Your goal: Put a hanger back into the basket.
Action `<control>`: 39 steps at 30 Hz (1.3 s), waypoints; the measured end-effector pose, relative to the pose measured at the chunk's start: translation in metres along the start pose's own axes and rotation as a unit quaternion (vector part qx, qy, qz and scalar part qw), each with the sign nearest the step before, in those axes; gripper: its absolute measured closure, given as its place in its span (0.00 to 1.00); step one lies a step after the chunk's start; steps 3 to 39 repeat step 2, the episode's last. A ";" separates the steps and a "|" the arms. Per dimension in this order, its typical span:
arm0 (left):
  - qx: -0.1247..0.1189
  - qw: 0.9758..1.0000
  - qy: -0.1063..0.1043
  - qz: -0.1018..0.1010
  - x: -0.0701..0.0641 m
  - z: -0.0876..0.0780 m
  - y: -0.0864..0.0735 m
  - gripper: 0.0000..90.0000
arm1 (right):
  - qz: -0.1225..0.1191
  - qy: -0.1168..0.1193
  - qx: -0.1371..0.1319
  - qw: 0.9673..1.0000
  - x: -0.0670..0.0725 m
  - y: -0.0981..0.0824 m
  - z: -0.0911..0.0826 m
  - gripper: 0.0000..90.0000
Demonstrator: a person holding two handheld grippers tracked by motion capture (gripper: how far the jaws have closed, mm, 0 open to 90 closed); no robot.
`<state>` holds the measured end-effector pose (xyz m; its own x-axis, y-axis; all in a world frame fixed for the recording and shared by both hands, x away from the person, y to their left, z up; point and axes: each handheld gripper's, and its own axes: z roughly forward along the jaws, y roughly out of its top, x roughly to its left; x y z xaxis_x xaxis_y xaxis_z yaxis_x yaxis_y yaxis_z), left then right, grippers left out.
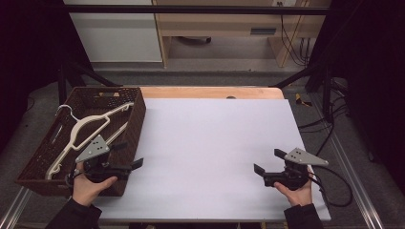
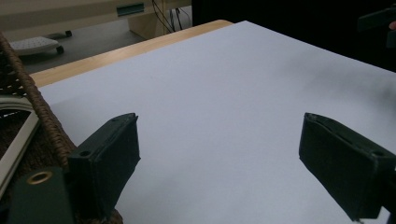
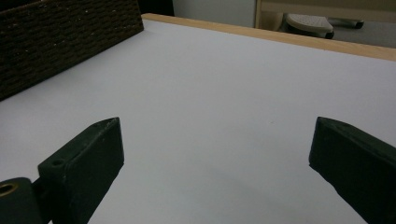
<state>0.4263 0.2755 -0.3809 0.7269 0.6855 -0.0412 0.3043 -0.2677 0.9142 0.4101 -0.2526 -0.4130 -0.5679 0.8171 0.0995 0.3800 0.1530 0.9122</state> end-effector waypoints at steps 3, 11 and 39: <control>0.002 1.000 -0.004 -0.001 0.000 0.001 0.000 0.14 | 0.000 0.002 -0.004 1.000 0.000 0.000 -0.001 0.04; 0.002 1.000 -0.004 -0.001 0.000 0.001 0.000 0.14 | 0.000 0.002 -0.004 1.000 0.000 0.000 -0.001 0.04; 0.002 1.000 -0.004 -0.001 0.000 0.001 0.000 0.14 | 0.000 0.002 -0.004 1.000 0.000 0.000 -0.001 0.04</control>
